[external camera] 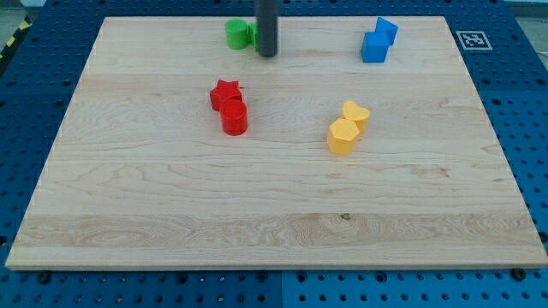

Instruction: Slide the blue triangle to the top of the blue cube

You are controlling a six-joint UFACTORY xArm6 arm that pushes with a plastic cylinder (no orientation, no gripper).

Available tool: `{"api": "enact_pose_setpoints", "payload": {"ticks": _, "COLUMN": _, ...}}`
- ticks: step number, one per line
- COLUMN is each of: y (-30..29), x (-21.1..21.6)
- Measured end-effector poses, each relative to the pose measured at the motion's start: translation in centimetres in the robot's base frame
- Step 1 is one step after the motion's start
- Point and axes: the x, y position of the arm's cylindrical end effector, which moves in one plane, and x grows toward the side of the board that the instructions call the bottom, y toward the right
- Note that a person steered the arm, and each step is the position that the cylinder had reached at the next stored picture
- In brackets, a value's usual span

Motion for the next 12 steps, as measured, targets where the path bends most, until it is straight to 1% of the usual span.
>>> {"api": "enact_pose_setpoints", "payload": {"ticks": 1, "y": 9.2, "x": 1.7}}
{"api": "enact_pose_setpoints", "payload": {"ticks": 2, "y": 18.4, "x": 5.3}}
{"api": "enact_pose_setpoints", "payload": {"ticks": 3, "y": 24.8, "x": 10.5}}
{"api": "enact_pose_setpoints", "payload": {"ticks": 5, "y": 25.9, "x": 10.9}}
{"api": "enact_pose_setpoints", "payload": {"ticks": 6, "y": 26.2, "x": 7.5}}
{"api": "enact_pose_setpoints", "payload": {"ticks": 7, "y": 26.2, "x": 6.2}}
{"api": "enact_pose_setpoints", "payload": {"ticks": 8, "y": 26.2, "x": 3.2}}
{"api": "enact_pose_setpoints", "payload": {"ticks": 9, "y": 25.8, "x": -2.2}}
{"api": "enact_pose_setpoints", "payload": {"ticks": 10, "y": 25.4, "x": -5.0}}
{"api": "enact_pose_setpoints", "payload": {"ticks": 11, "y": 24.3, "x": -5.0}}
{"api": "enact_pose_setpoints", "payload": {"ticks": 12, "y": 19.6, "x": -3.8}}
